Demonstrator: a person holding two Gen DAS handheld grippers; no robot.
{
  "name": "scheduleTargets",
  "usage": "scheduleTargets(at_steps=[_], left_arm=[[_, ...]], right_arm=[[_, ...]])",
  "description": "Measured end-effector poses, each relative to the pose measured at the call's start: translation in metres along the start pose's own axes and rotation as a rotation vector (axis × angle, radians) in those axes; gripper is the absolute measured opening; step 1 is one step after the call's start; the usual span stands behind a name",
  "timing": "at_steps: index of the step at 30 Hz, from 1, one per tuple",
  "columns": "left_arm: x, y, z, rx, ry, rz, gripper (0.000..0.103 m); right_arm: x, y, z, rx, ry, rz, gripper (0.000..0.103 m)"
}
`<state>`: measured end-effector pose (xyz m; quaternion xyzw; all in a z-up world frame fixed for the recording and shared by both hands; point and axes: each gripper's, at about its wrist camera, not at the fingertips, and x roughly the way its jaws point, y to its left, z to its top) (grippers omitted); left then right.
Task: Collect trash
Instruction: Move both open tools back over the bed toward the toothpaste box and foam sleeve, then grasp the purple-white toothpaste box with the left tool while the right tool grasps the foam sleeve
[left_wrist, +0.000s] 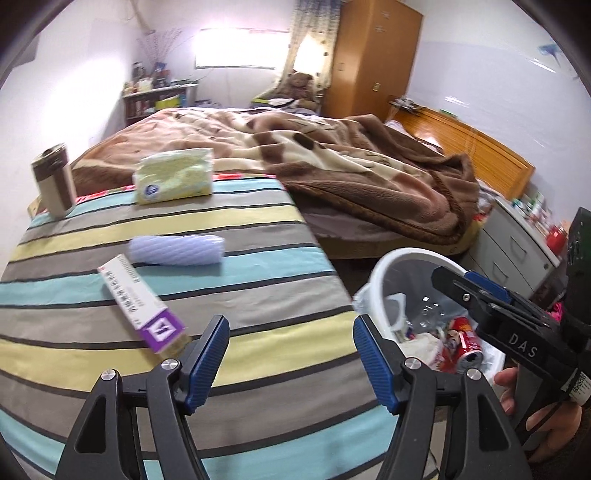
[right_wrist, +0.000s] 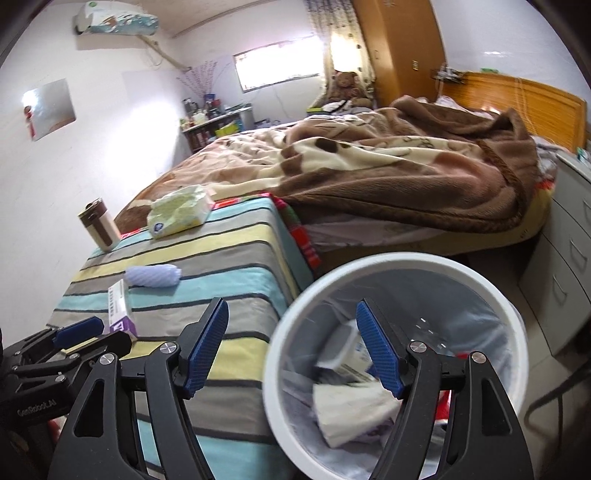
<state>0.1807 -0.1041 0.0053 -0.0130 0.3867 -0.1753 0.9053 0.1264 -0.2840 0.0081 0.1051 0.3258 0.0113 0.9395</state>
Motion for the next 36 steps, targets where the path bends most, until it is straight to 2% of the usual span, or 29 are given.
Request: scheduleTargets(at_steps=[7, 13, 18, 24, 31, 36], left_arm=[[0.003, 0.036, 0.000, -0.061, 0.005, 0.064, 0.069], [0.011, 0.073, -0.001, -0.147, 0.021, 0.137, 0.072], [0.020, 0.100, -0.002, -0.235, 0.037, 0.169, 0.075], [0.038, 0.113, 0.001, -0.295, 0.067, 0.208, 0.075], [0.058, 0.119, 0.007, -0.307, 0.084, 0.273, 0.075], [0.068, 0.132, 0.001, -0.332, 0.125, 0.278, 0.075]], right_arm=[[0.019, 0.023, 0.010, -0.060, 0.014, 0.063, 0.075], [0.039, 0.043, 0.020, -0.149, 0.034, 0.119, 0.076], [0.059, 0.055, 0.029, -0.203, 0.071, 0.172, 0.076], [0.083, 0.073, 0.035, -0.253, 0.121, 0.220, 0.076], [0.102, 0.089, 0.041, -0.291, 0.151, 0.243, 0.076], [0.111, 0.103, 0.042, -0.341, 0.166, 0.284, 0.076]])
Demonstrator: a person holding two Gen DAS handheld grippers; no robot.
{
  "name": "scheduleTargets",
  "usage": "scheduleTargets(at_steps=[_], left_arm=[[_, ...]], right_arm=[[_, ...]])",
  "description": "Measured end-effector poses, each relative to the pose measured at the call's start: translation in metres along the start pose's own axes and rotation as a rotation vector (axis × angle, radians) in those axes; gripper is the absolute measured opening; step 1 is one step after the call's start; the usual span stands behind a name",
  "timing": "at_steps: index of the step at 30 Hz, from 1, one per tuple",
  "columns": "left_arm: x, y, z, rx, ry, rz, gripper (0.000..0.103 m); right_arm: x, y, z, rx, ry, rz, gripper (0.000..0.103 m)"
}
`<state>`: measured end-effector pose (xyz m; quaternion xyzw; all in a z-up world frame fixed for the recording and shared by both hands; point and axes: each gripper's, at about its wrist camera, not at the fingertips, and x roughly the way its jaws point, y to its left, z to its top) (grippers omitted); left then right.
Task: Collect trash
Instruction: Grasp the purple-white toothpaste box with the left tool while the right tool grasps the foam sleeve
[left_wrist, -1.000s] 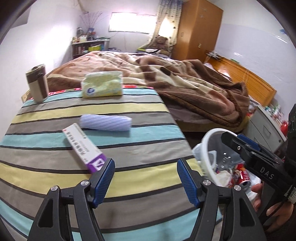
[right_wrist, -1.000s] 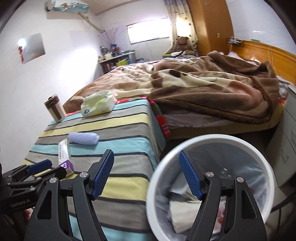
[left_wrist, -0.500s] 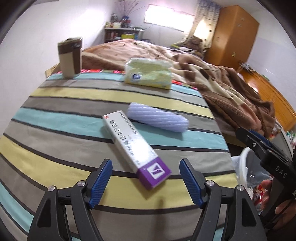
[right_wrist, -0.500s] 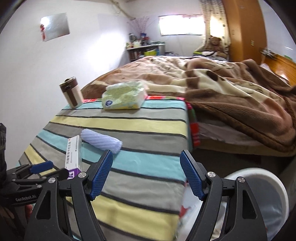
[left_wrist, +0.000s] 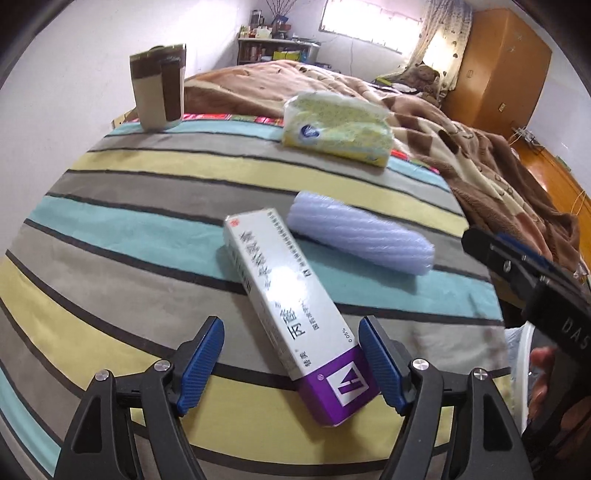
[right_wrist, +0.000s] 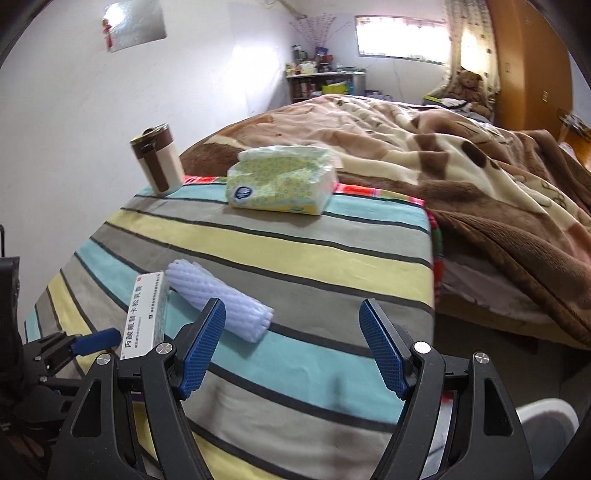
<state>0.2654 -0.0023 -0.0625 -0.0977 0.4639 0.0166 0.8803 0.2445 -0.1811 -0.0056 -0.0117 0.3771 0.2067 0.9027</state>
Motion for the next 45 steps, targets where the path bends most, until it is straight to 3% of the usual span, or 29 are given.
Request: scheduleTargets(at_steps=[10, 17, 27, 34, 37, 40, 45], left_arm=[[-0.003, 0.031, 0.000, 0.016, 0.010, 0.032, 0.075], [0.002, 0.038, 0.011, 0.055, 0.016, 0.005, 0.075], [0.015, 0.034, 0.022, 0.109, 0.007, 0.042, 0.075], [0.015, 0.037, 0.023, 0.108, 0.001, 0.038, 0.074], [0.014, 0.036, 0.022, 0.111, -0.001, 0.046, 0.070], [0.012, 0.038, 0.022, 0.100, -0.003, 0.039, 0.060], [0.008, 0.041, 0.021, 0.093, -0.005, 0.029, 0.038]], right_arm=[[0.027, 0.024, 0.004, -0.103, 0.058, 0.060, 0.076], [0.042, 0.030, 0.008, -0.155, 0.088, 0.055, 0.076], [0.061, 0.045, 0.006, -0.278, 0.161, 0.025, 0.076], [0.059, 0.042, 0.006, -0.247, 0.177, 0.042, 0.076], [0.058, 0.043, 0.005, -0.234, 0.175, 0.044, 0.066], [0.056, 0.045, 0.003, -0.227, 0.171, 0.039, 0.050], [0.053, 0.045, 0.000, -0.209, 0.171, 0.040, 0.037]])
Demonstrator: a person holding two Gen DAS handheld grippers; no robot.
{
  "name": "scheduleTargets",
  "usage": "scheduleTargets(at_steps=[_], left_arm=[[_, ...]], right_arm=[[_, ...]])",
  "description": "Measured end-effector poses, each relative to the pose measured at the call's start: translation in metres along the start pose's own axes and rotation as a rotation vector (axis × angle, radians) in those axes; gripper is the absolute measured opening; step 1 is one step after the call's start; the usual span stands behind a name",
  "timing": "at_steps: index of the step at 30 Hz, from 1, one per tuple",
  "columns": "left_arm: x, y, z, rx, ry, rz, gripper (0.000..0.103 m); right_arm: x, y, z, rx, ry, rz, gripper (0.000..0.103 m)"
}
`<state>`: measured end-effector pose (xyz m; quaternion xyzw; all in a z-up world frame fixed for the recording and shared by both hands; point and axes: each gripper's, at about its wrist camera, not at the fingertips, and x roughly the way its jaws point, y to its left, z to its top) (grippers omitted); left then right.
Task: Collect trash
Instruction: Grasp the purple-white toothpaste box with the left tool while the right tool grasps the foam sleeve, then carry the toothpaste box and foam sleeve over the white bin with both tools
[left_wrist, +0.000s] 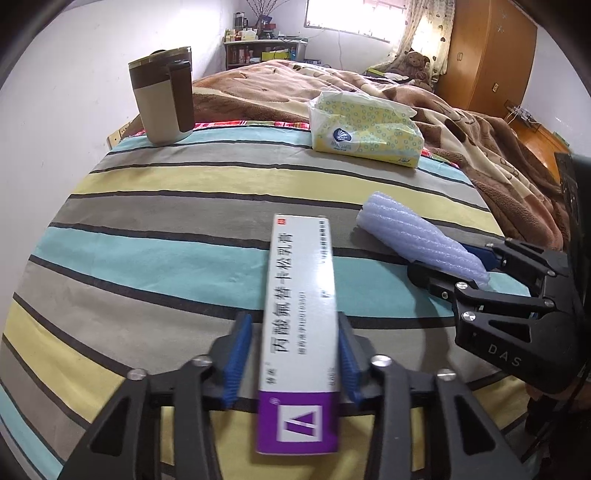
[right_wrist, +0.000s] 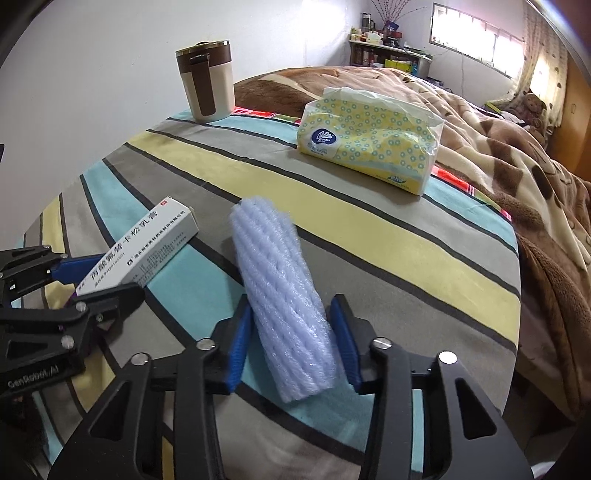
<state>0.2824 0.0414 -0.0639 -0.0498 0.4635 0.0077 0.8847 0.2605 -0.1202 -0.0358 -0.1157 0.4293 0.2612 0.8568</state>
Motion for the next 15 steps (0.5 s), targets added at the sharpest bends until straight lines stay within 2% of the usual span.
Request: scheduleTargets(at_steps=[4, 15], left_arm=[[-0.003, 0.003, -0.002, -0.013, -0.002, -0.011, 0.037], [-0.030, -0.003, -0.014, -0.006, -0.042, -0.042, 0.037]], right_arm=[[-0.004, 0.001, -0.004, 0.015, -0.001, -0.003, 0.031], [-0.037, 0.000, -0.019, 0.111, -0.066, -0.014, 0.031]])
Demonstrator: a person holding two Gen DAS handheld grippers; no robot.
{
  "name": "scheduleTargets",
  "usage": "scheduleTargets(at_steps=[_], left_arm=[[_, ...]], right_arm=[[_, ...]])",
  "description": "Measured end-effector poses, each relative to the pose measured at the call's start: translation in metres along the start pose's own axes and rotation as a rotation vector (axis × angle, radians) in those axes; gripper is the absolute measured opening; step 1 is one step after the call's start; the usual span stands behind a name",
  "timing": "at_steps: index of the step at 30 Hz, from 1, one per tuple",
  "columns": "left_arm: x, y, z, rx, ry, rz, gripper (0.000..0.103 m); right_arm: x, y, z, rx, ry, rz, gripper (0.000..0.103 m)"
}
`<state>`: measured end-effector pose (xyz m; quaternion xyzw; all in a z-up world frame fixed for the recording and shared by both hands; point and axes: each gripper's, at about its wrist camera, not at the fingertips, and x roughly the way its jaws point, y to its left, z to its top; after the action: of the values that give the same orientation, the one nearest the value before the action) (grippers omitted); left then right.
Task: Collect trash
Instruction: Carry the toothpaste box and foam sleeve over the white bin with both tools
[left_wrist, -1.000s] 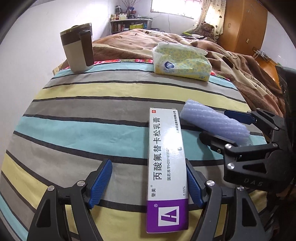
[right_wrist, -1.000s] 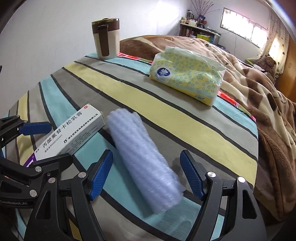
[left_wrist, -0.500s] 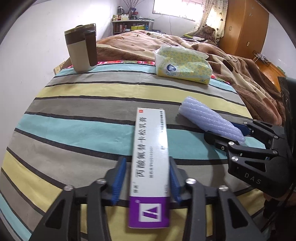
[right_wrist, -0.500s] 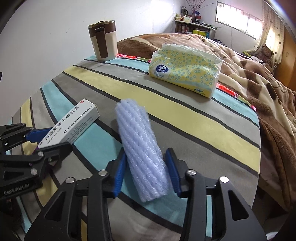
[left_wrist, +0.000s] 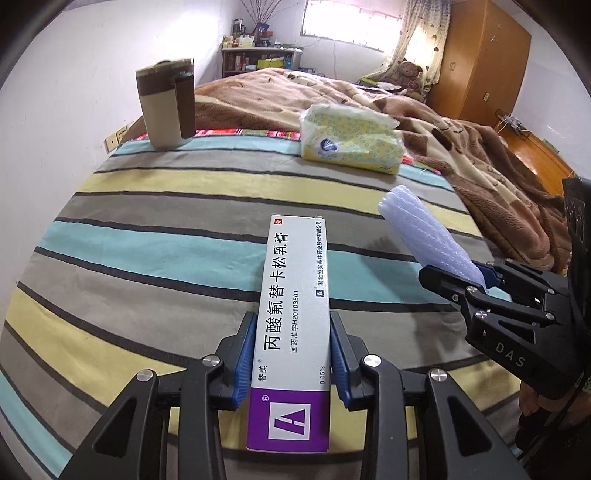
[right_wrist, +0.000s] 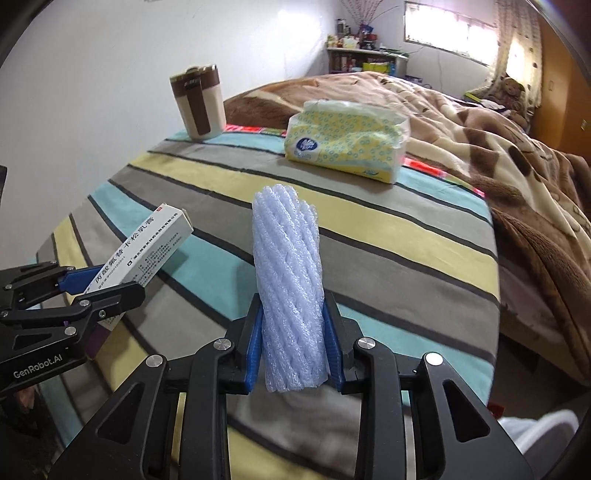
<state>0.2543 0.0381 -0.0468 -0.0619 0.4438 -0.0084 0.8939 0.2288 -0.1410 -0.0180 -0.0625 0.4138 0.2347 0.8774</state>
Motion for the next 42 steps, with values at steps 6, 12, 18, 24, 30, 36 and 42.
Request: scheduleTargets(at_steps=[6, 12, 18, 24, 30, 36, 42], left_arm=[[-0.029, -0.017, -0.008, 0.037, -0.044, -0.033, 0.037], [-0.058, -0.037, -0.018, 0.075, -0.081, -0.079, 0.037], [-0.084, -0.062, -0.029, 0.126, -0.121, -0.119, 0.037], [-0.105, -0.093, -0.042, 0.188, -0.148, -0.175, 0.037], [-0.116, -0.124, -0.052, 0.243, -0.156, -0.227, 0.037], [-0.127, -0.162, -0.061, 0.311, -0.169, -0.280, 0.037], [-0.124, -0.202, -0.068, 0.370, -0.147, -0.346, 0.037]], right_arm=[[-0.032, 0.000, -0.012, 0.043, -0.049, -0.005, 0.031], [-0.063, -0.003, -0.027, 0.083, -0.098, -0.033, 0.031], [-0.093, -0.012, -0.046, 0.142, -0.135, -0.081, 0.031], [-0.122, -0.024, -0.070, 0.205, -0.169, -0.142, 0.031], [-0.147, -0.037, -0.089, 0.265, -0.197, -0.208, 0.031], [-0.170, -0.050, -0.108, 0.335, -0.219, -0.287, 0.031], [-0.183, -0.071, -0.128, 0.421, -0.210, -0.377, 0.031]])
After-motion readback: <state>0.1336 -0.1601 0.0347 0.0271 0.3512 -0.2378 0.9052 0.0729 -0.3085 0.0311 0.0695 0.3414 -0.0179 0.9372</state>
